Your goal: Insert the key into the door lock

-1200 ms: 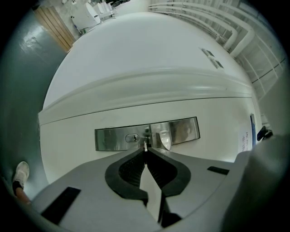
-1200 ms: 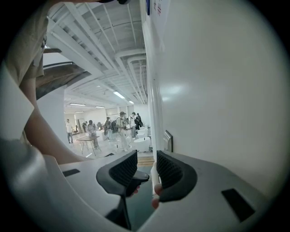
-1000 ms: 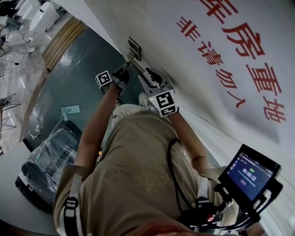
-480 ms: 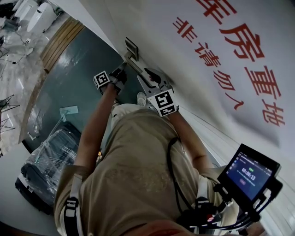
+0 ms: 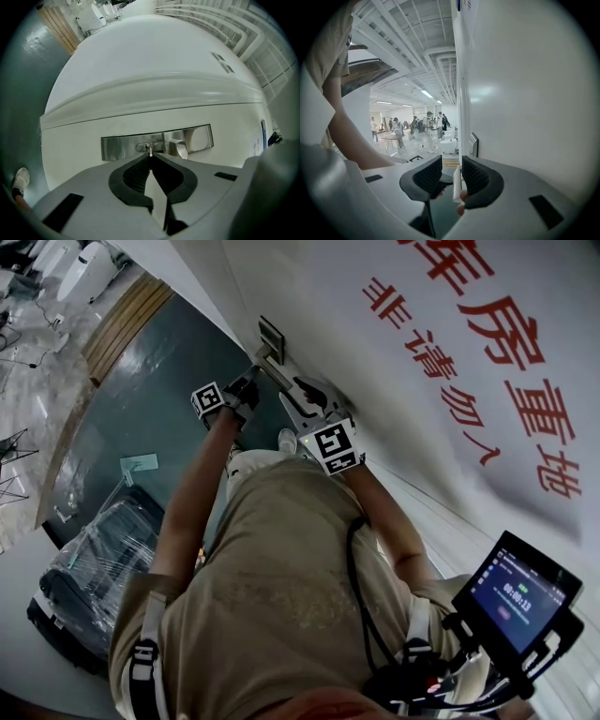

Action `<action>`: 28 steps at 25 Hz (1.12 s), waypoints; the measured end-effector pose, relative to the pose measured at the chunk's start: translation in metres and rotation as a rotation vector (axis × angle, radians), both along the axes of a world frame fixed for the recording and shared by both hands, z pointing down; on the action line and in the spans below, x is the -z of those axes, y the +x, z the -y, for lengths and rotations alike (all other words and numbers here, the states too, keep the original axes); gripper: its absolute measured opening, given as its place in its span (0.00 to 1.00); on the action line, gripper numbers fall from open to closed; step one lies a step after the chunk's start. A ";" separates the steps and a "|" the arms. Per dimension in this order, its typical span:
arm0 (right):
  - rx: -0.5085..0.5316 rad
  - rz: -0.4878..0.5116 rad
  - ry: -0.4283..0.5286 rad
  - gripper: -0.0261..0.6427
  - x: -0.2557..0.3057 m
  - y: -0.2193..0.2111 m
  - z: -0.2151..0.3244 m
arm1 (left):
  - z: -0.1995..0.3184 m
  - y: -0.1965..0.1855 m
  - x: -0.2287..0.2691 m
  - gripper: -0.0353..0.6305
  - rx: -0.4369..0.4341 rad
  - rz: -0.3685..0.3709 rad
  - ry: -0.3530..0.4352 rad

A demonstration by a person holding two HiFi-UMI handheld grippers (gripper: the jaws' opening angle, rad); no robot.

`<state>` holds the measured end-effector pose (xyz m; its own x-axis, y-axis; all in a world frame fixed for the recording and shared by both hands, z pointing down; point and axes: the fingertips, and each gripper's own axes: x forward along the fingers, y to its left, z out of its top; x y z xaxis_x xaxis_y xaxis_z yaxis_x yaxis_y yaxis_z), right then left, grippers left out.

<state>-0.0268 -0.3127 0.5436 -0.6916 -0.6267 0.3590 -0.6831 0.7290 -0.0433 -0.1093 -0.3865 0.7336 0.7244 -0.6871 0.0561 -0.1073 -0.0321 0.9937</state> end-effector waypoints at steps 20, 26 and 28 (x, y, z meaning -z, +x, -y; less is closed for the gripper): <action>-0.002 -0.039 0.014 0.25 0.001 -0.006 0.005 | -0.001 0.002 -0.007 0.10 -0.007 -0.031 0.008; 0.009 -0.053 0.013 0.25 0.000 -0.010 0.003 | 0.000 0.001 -0.008 0.10 0.007 -0.054 0.022; 0.010 -0.055 0.014 0.25 0.000 -0.010 0.003 | 0.000 0.001 -0.010 0.10 0.019 -0.076 0.009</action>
<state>-0.0366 -0.3159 0.5436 -0.6771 -0.6252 0.3882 -0.6770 0.7359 0.0043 -0.1088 -0.3861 0.7441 0.7129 -0.7012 -0.0044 -0.0325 -0.0393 0.9987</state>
